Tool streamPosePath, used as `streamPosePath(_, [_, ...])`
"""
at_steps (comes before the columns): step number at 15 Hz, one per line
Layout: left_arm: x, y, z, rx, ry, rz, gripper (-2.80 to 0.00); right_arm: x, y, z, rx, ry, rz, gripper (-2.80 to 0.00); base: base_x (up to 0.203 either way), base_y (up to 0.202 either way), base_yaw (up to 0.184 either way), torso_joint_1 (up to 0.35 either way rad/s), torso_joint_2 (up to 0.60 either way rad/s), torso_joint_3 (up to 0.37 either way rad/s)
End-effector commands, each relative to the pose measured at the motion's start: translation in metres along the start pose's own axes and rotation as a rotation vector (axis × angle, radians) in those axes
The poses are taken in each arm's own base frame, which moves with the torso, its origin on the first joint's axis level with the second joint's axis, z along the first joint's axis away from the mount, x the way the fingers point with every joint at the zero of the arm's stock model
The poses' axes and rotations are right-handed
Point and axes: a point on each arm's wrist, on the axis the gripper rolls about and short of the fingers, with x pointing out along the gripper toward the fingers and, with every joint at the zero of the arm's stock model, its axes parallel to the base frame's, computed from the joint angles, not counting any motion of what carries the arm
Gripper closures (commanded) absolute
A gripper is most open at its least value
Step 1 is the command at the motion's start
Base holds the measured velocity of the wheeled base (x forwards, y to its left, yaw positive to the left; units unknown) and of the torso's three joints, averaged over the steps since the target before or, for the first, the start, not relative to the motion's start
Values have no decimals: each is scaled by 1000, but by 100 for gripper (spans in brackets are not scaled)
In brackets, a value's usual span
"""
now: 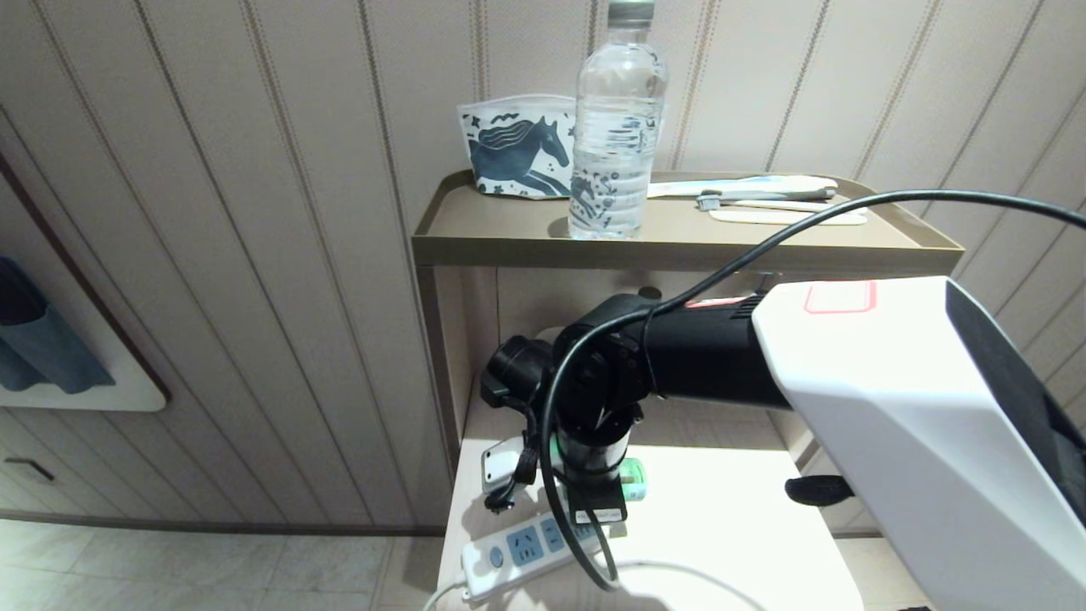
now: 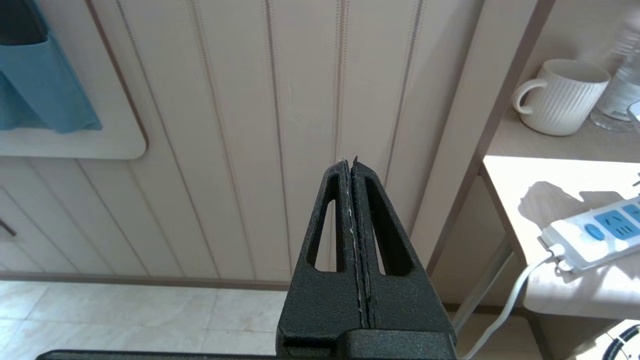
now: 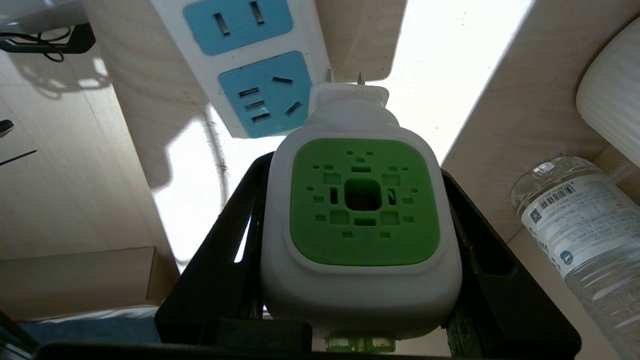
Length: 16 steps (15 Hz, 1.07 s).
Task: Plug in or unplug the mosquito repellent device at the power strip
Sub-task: Insert the plug into the socket
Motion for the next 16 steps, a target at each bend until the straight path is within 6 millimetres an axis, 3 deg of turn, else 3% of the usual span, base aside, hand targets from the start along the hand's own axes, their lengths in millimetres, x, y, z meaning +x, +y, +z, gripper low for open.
streamPosePath(1, [0, 0, 0, 0, -1, 0, 0, -2, 1, -2, -9, 11, 11, 0, 0, 0, 0, 0, 0, 0])
streamPosePath(10, [0, 0, 0, 0, -1, -2, 0, -3, 5, -6, -13, 41, 45, 0, 0, 0, 0, 0, 0, 0])
streamPosePath(16, [0, 0, 0, 0, -1, 0, 0, -9, -6, 3, 49, -56, -55, 0, 0, 0, 0, 0, 0, 0])
